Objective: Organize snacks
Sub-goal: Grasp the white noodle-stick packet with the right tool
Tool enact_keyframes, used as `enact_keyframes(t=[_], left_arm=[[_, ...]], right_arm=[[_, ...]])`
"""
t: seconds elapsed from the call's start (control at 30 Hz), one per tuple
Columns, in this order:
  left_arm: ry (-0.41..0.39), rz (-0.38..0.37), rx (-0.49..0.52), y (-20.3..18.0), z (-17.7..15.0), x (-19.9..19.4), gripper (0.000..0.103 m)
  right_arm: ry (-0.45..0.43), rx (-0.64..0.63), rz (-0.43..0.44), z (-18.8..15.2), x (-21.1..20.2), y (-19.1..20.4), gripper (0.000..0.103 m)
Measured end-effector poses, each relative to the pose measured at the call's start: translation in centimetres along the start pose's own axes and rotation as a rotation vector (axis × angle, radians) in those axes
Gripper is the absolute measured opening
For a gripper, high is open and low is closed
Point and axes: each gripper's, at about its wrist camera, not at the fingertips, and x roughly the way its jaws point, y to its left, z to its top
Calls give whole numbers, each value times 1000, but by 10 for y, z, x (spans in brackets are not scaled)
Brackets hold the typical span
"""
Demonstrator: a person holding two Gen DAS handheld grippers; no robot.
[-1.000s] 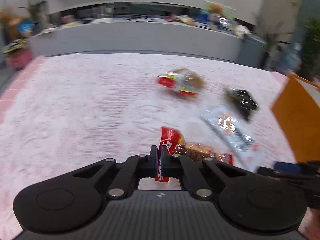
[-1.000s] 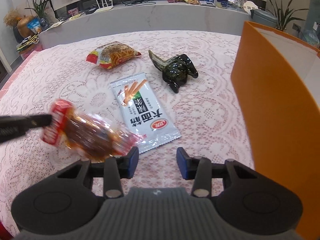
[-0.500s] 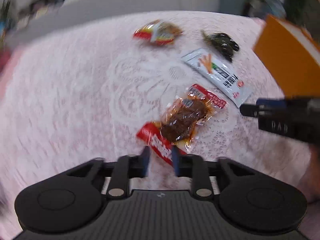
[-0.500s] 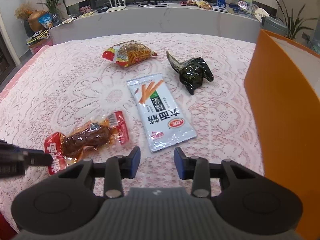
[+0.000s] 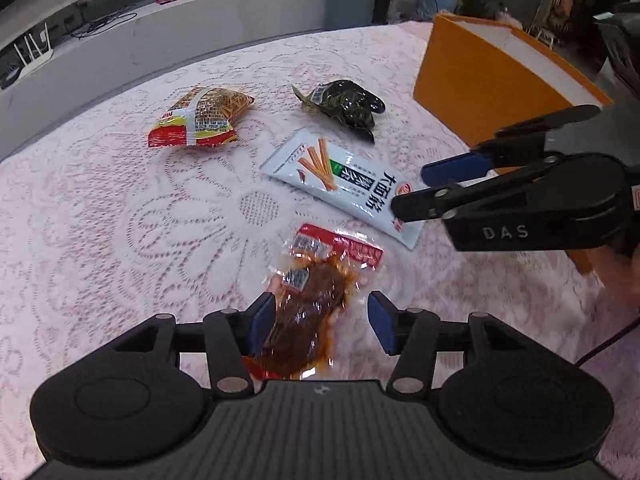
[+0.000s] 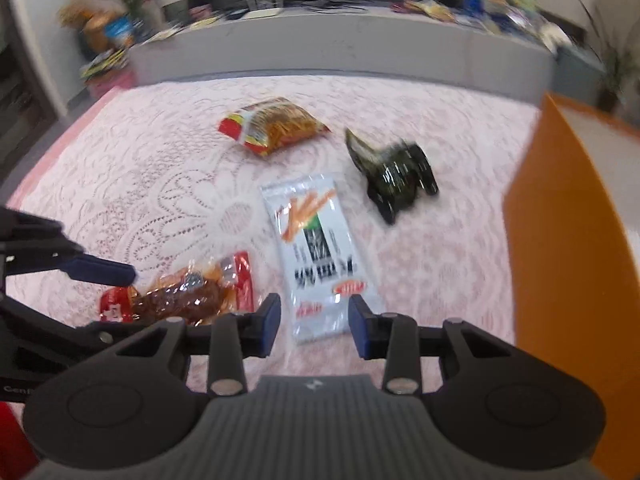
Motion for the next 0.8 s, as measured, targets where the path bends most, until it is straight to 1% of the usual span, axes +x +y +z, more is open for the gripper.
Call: enact_keyframes(t=[0.03,0.07,0.1,0.13,0.33,0.4,0.43,0.5,0.6,0.67,0.73,0.8], left_arm=[[4,5,7,1,0,2,63],[12,15,22,1,-2,5,63],[18,24,33,1,-3,7,63],[21,22,37,3,-4,9,65],[30,-23,29,11,-4,13,72],[32,-19,45,12,-5,14,74],[40,-14,45,13,-5,16,79],[58,-15,35,16,-6,20,78],[60,13,79,10,-6,22,78],[57,13,76,9,-7,21,73],[50,23,73,8,-7,20,68],[48,26,65,8,-7,20,67]], right_arm=[[4,-12,9,3,5,0,41],[9,-22,20,5,10,0,47],[14,-31,28,7,14,-1,51],[19,-42,30,9,19,-1,54],[24,-69,34,17,38,-6,58],[35,-63,40,20,45,-9,59],[39,-60,44,20,47,-10,60],[46,-56,50,20,50,-12,60],[36,-70,52,20,52,-10,63],[36,-90,53,19,53,-6,67],[34,-103,50,18,53,-3,67],[32,-111,39,18,54,-1,66]])
